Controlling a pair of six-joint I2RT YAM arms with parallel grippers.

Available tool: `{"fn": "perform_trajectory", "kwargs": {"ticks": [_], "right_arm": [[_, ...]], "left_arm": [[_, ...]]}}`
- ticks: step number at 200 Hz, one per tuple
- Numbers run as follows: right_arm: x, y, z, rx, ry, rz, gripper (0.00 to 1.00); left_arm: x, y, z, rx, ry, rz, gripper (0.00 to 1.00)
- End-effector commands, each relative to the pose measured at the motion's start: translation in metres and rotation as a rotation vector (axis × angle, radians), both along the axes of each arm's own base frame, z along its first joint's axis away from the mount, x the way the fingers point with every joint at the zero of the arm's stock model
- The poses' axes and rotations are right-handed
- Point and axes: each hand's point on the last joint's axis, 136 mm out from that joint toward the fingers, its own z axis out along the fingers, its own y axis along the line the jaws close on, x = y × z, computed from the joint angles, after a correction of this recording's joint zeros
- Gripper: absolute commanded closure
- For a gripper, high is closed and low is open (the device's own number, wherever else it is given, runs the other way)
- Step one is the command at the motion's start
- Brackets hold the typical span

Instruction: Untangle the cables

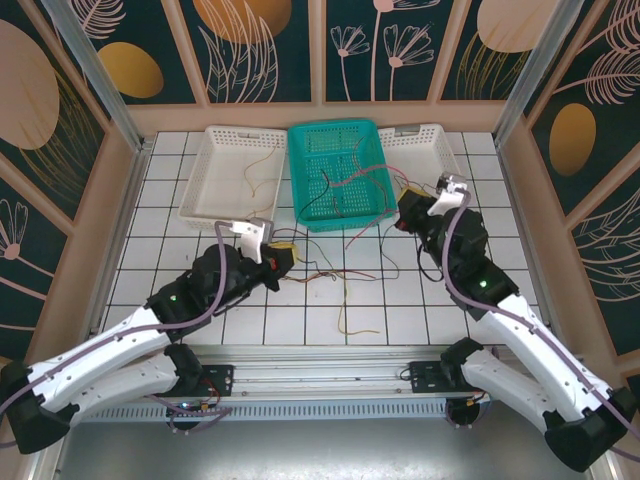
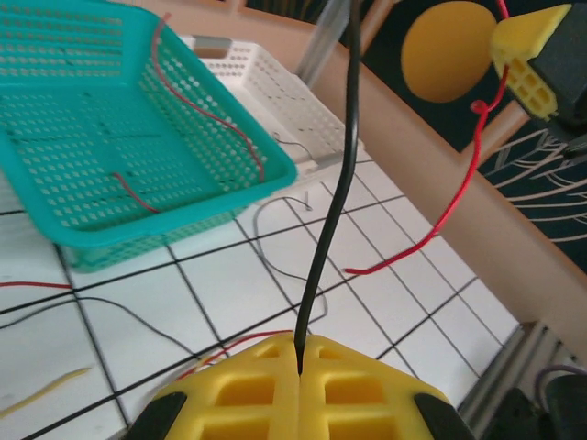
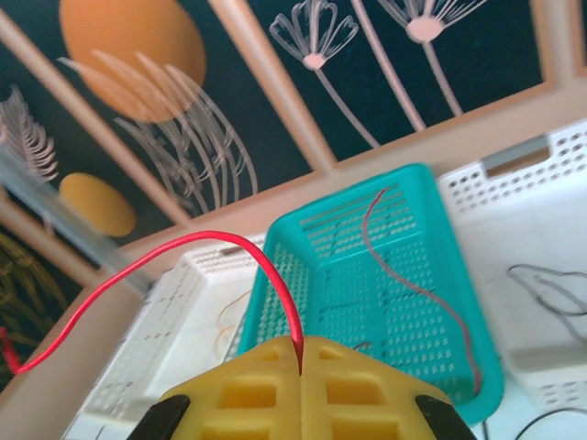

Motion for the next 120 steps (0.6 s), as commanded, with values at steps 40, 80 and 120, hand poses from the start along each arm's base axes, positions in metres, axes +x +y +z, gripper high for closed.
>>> {"fn": "perform_trajectory", "kwargs": {"ticks": [40, 80, 120], "right_arm": [[0.065, 0.005, 0.006, -0.161, 0.036, -0.158, 1.00], [0.119, 0.039, -0.032, -0.237, 0.120, -0.131, 1.00], [0.167, 0.072, -0.082, -0.309, 0.214, -0.106, 1.00]], "left_arm": [[-0.001, 0.035, 0.012, 0.074, -0.044, 0.100, 1.00], [-0.003, 0.040, 0.010, 0.054, -0.051, 0.112, 1.00], [-0.002, 0.040, 0.012, 0.051, -0.062, 0.116, 1.00]]}}
